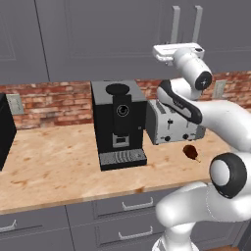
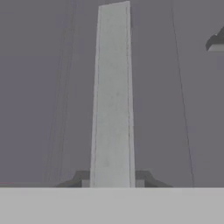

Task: Retrieve the tupperware from the cabinet, then place the raw meat into the tupperware to avoid contamination.

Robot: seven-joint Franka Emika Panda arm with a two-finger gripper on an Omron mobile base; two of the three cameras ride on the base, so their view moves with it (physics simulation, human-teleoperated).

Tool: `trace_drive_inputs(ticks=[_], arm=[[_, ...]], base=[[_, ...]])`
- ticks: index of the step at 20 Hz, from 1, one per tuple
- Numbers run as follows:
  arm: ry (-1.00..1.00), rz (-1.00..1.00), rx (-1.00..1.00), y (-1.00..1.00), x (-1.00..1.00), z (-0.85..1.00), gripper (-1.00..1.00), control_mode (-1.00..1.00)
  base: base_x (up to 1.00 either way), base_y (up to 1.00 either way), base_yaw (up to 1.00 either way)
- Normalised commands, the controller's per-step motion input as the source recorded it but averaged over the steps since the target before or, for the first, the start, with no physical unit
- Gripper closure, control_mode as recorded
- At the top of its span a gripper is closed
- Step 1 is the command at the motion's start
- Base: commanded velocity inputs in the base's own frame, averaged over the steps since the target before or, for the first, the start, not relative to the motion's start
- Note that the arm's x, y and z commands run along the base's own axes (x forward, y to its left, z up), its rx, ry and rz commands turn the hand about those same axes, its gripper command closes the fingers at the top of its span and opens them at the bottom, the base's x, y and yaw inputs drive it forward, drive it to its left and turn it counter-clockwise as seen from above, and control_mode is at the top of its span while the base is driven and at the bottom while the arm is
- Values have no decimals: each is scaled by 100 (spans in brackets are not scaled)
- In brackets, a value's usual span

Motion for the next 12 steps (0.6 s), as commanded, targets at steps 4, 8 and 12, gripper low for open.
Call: trace_drive_inputs(ticks=[4,8,12], arm=[[12,0,-2,0,-51,4,100,-100],[12,0,-2,0,-55,0,100,-100],[9,0,-2,0,-62,0,100,-100]], base=[[0,0,0],[0,0,0],[0,0,0]])
